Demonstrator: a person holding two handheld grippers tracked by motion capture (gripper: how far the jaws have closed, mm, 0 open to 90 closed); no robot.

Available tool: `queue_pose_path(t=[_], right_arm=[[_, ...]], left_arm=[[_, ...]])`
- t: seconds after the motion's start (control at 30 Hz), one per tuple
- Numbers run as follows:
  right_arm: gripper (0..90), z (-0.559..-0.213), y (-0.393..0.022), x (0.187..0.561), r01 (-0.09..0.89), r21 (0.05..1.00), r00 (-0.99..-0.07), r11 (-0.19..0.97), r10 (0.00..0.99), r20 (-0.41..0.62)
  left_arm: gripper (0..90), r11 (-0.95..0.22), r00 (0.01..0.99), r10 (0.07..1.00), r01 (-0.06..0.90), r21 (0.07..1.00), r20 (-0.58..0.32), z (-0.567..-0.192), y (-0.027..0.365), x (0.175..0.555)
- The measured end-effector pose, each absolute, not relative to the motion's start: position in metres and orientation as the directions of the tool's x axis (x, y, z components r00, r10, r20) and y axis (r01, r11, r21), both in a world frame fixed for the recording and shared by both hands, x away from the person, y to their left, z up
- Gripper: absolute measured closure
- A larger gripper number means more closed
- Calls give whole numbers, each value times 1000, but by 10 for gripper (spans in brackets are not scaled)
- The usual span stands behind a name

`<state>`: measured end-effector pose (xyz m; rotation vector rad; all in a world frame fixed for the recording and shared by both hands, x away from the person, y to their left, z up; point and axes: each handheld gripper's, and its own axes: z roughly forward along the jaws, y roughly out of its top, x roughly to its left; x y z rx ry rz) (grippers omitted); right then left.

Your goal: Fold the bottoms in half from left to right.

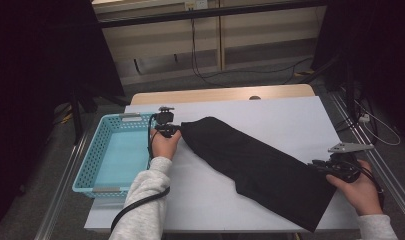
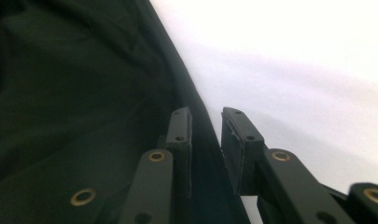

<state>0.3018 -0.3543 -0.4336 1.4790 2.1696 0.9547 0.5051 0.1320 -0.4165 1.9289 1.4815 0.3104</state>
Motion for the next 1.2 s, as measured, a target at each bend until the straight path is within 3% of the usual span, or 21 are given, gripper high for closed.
queue_pose_path(t=[0.13, 0.43, 0.73, 1.1, 1.2], right_arm=[[728, -437, -355, 300, 686, 690, -398, 231, 913, 90], [810, -440, -352, 297, 701, 661, -424, 268, 902, 84], [815, -437, -345, 296, 680, 676, -454, 284, 887, 84], [811, -441, -335, 298, 656, 661, -496, 364, 868, 15], [898, -442, -338, 300, 683, 639, -472, 355, 881, 15]], left_arm=[[887, -112, 318, 924, 756, 645, -212, -410, 138, 505], [887, -116, 319, 925, 755, 645, -208, -411, 140, 502], [887, -123, 321, 926, 756, 643, -200, -413, 139, 503], [886, -132, 314, 932, 761, 635, -182, -415, 137, 503], [885, -130, 308, 934, 764, 631, -180, -416, 138, 503]])
